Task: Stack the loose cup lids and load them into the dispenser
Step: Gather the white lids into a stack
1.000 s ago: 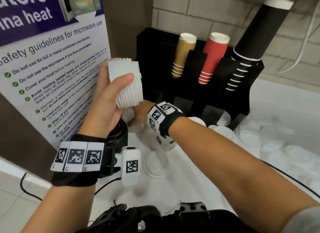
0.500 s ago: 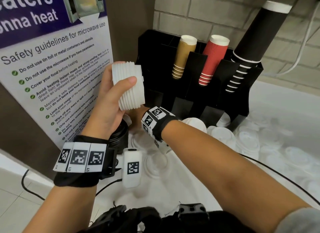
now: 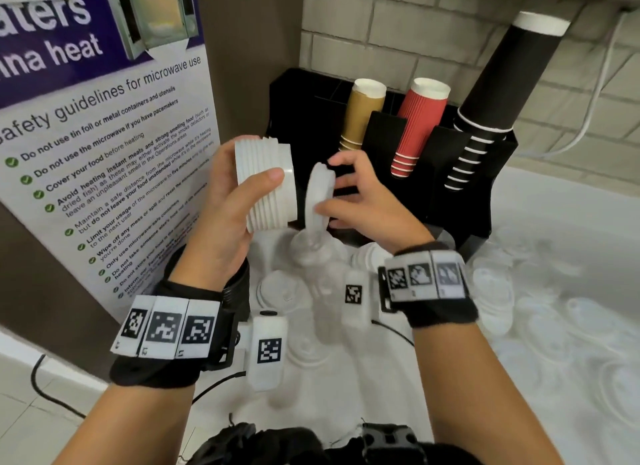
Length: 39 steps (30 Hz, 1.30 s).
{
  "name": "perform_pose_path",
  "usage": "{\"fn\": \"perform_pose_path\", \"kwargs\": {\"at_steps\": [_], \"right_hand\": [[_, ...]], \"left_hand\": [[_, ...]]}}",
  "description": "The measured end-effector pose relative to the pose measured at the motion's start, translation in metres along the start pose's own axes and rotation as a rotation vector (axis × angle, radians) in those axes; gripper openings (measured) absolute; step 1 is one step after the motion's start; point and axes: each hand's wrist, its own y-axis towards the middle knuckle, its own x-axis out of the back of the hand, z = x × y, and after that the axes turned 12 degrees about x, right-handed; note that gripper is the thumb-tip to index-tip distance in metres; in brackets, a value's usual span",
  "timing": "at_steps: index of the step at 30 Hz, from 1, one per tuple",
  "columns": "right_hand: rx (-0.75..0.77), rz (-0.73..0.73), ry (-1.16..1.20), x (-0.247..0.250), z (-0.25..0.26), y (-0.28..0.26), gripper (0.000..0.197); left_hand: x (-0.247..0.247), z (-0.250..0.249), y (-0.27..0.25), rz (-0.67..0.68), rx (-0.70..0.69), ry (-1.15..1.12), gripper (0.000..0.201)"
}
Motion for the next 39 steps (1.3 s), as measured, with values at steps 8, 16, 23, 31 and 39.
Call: {"fn": "perform_pose_path", "kwargs": {"at_steps": [8, 16, 23, 31, 39], "right_hand": [[0.156, -0.078, 0.223, 0.008, 0.006, -0.05, 0.061], [0.219, -0.083, 0.134, 0.011, 0.016, -0.053, 0.057], [0.217, -0.02, 0.132, 0.009, 0.023, -0.048, 0.061], [-0.098, 0.152, -0.447, 0.001, -0.013, 0.006, 0.042], [-0.357, 0.709, -1.102, -0.047, -0.057, 0.037, 0.084]], "left_hand": [[-0.018, 0.022, -0.001, 0.161, 0.133, 0.12, 0.061], [-0.032, 0.029, -0.002, 0.152, 0.138, 0.064, 0.064], [-0.03, 0.027, 0.0, 0.161, 0.11, 0.037, 0.062], [-0.015, 0.012, 0.006, -0.03, -0.016, -0.078, 0.057], [-0.01, 0.012, 0.001, -0.005, 0.007, -0.053, 0.064]]}}
